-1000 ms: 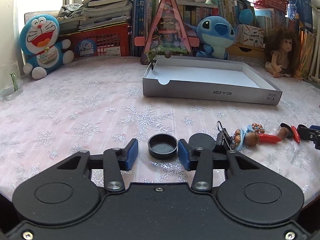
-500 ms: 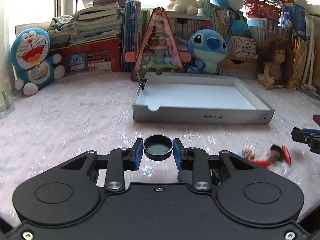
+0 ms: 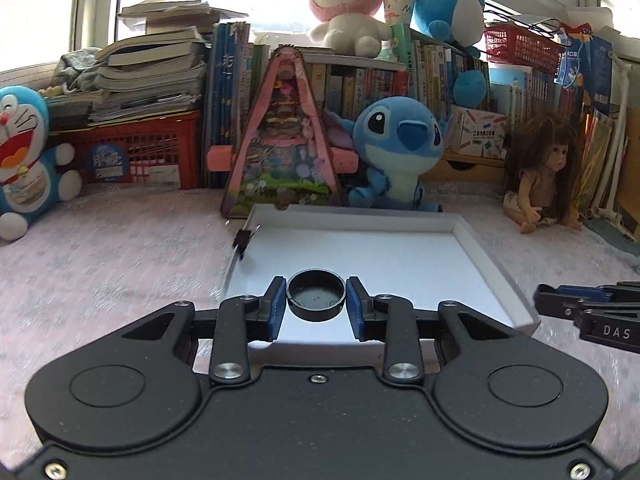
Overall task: Organize rigid objects
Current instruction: 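Grasp a black round cap with the left tool while the right tool grasps another black cap, then carry both caps into the white tray and open both tools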
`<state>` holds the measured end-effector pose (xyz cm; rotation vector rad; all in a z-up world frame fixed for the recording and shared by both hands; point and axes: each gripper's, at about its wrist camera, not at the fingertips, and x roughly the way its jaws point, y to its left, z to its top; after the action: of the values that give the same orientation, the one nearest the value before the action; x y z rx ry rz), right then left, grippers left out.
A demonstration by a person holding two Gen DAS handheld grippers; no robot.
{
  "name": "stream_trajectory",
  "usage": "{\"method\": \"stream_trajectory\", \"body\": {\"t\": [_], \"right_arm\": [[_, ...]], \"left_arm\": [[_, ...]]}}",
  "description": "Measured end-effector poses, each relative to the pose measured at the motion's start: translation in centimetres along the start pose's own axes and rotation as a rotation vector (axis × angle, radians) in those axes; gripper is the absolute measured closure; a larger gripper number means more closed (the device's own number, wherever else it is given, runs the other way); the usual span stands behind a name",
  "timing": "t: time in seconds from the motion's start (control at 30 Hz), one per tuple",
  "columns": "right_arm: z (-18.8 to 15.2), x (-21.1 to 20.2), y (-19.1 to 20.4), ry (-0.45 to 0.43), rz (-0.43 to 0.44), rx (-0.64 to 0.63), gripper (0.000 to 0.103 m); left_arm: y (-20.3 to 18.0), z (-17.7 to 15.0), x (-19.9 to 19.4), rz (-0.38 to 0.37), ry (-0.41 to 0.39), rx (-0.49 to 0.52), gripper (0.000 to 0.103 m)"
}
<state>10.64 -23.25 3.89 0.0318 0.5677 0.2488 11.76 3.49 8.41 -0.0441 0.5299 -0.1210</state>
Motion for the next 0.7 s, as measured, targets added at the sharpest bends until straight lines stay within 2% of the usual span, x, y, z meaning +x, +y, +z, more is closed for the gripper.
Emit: {"method": "stream_trajectory", "body": {"t": [0.2, 0.4, 0.7], "right_arm": [[1.6, 3.7, 0.7, 0.013, 0.011, -0.008, 0.066], [1.3, 6.9, 0.6, 0.065, 0.036, 0.052, 0.066], [0.8, 9.1, 0.7, 0.100, 0.015, 0.035, 0.066]], "left_arm": [[-1.4, 1.0, 5.0, 0.005, 0.048, -0.002, 0.073], [-2.3, -0.2, 9.0, 0.035, 0.087, 0.010, 0.073], [-2.9, -1.3, 11.3, 0.039, 0.127, 0.031, 0.073]]}}
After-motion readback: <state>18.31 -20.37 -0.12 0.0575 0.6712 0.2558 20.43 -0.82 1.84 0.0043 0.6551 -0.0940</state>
